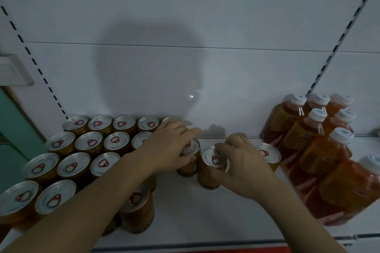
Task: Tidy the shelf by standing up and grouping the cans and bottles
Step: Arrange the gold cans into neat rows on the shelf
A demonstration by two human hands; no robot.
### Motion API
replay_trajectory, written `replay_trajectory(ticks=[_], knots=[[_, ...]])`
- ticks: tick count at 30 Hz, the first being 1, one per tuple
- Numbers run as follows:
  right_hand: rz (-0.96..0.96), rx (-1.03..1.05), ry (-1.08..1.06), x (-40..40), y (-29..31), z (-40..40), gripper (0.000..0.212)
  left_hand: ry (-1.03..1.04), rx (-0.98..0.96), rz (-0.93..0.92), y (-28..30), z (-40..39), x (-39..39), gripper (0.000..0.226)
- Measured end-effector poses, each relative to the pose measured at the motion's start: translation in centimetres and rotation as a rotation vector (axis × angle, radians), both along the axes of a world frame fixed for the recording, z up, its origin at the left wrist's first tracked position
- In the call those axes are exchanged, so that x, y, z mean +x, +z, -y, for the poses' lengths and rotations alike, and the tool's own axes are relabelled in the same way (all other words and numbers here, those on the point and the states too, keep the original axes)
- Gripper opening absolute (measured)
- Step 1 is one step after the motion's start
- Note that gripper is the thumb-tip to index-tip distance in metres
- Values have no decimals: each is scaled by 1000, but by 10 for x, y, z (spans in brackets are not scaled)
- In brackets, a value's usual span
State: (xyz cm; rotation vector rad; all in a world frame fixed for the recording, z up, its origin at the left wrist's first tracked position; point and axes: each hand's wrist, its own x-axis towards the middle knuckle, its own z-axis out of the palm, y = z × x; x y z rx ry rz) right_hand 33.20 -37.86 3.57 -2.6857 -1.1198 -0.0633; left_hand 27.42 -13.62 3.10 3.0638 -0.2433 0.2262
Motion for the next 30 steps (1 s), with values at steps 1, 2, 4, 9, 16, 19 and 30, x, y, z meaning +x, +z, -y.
replay_trajectory(ticks=[1,2,4,9,16,19,30], knots=[[-11,31,15,-5,-1,-2,80,2,8,3,0,-2,-8,73],[-23,51,30,-10,-3,-4,83,0,23,10,-1,-6,-15,72],[-47,69,57,-18,-5,-11,87,20,41,-1,-2,-16,-25,66],[-21,165,83,-35,-17,-23,77,42,56,-3,-1,-31,-36,64],[-25,264,68,-45,-31,-28,79,97,-51,-81,-7,-41,-28,63],[-41,306,67,-48,-35,-30,81,118,-175,-102,-5,-43,-20,63],[-42,449,56,-63,-50,-49,68,122,-156,-168,-3,-51,-11,60]])
